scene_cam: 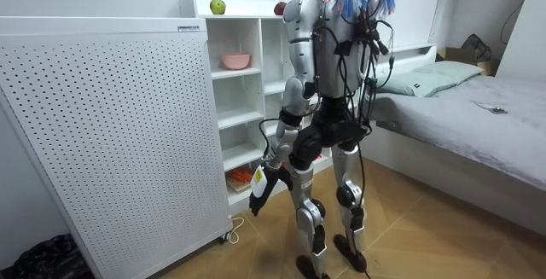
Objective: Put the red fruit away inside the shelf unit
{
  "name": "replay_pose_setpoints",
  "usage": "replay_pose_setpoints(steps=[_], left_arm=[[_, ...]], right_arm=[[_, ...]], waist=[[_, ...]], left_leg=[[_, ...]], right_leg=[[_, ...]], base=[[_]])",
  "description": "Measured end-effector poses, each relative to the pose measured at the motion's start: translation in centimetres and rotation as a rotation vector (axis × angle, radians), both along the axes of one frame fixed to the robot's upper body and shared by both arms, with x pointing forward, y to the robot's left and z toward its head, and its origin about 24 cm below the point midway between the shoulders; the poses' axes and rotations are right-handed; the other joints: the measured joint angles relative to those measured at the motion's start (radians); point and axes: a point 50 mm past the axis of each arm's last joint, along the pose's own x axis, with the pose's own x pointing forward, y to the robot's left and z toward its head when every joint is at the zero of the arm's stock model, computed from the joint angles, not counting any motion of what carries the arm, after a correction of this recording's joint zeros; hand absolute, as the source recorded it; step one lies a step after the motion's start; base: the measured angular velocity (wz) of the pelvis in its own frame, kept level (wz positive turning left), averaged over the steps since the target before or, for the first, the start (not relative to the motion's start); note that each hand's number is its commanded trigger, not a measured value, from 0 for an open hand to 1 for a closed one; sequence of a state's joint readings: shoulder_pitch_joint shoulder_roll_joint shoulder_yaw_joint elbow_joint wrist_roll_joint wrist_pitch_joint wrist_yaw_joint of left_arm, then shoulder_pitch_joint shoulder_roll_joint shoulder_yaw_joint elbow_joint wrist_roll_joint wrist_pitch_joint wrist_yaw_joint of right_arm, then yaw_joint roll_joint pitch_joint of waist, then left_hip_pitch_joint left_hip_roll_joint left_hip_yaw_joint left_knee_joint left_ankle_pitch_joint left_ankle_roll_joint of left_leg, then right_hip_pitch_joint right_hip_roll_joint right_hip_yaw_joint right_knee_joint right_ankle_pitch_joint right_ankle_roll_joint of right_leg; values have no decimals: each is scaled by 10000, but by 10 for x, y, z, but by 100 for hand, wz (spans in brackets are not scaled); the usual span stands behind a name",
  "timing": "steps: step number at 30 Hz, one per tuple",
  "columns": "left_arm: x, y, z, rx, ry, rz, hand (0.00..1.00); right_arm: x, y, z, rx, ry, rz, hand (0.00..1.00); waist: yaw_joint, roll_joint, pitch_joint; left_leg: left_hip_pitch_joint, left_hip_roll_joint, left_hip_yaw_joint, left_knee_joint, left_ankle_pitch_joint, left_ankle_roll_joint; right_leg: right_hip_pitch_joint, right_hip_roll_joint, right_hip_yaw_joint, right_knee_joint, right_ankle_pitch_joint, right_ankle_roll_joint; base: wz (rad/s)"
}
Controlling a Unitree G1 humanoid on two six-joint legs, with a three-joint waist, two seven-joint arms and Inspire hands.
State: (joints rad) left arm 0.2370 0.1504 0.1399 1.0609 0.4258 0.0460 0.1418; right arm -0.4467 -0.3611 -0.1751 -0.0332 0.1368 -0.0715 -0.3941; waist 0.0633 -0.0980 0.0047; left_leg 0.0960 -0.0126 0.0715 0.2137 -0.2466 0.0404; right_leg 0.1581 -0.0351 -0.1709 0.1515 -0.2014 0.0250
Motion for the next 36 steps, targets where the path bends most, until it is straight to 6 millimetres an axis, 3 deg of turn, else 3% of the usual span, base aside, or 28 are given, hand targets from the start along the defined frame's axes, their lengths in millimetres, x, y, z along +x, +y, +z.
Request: replay_pose_setpoints(steps=[5, 13, 19, 24, 33, 34, 35, 36], left_arm=[[2, 0, 0, 26, -42, -5, 0], [2, 1, 0, -22, -17, -58, 0], [1, 2, 0, -55, 335, -113, 0], [2, 10, 3, 286, 448, -100, 0], [0, 15, 5, 359, 722, 195, 0], [0, 15, 5, 350, 735, 198, 0], [-1, 15, 4, 354, 762, 208, 0], [-1, 15, 4, 363, 799, 224, 0]], right_arm=[[5, -1, 7, 278, -108, 407, 0], [15, -7, -2, 867, 536, 1179, 0], [36, -5, 9, 757, 1089, 2138, 0], [46, -13, 6, 610, 2027, 2275, 0], [52, -22, 2, -4, 2951, 2625, 0], [52, -21, 2, -97, 3014, 2721, 4], [54, -22, 3, -136, 3094, 2885, 54], [54, -23, 2, -197, 3160, 2975, 54]], waist=[[29, -81, -30], [198, -160, 14], [202, -211, 7], [293, -379, -82], [538, -338, -54], [522, -335, -53], [511, -334, -52], [510, -335, -53]], left_leg=[[28, 14, -181, -24, 1, -2], [-36, 9, -177, -32, 1, -2], [-97, 5, -180, -8, 8, -12], [-253, -1, -316, 95, 9, -14], [-227, 12, -357, 89, 9, -14], [-233, 11, -357, 89, 9, -15], [-231, 10, -356, 89, 10, -15], [-220, 11, -356, 89, 10, -15]], right_leg=[[15, 2, -61, -6, 0, 0], [-9, -3, -63, -11, 0, 0], [-27, 6, 12, -13, 0, 0], [-109, 7, -218, -9, 6, -8], [-124, 4, -206, -12, 6, -9], [-109, 4, -209, -13, 6, -9], [-87, 4, -214, -15, 6, -9], [-73, 4, -215, -15, 5, -9]], base=[[9], [-2], [1], [7], [1], [0], [0], [0]])
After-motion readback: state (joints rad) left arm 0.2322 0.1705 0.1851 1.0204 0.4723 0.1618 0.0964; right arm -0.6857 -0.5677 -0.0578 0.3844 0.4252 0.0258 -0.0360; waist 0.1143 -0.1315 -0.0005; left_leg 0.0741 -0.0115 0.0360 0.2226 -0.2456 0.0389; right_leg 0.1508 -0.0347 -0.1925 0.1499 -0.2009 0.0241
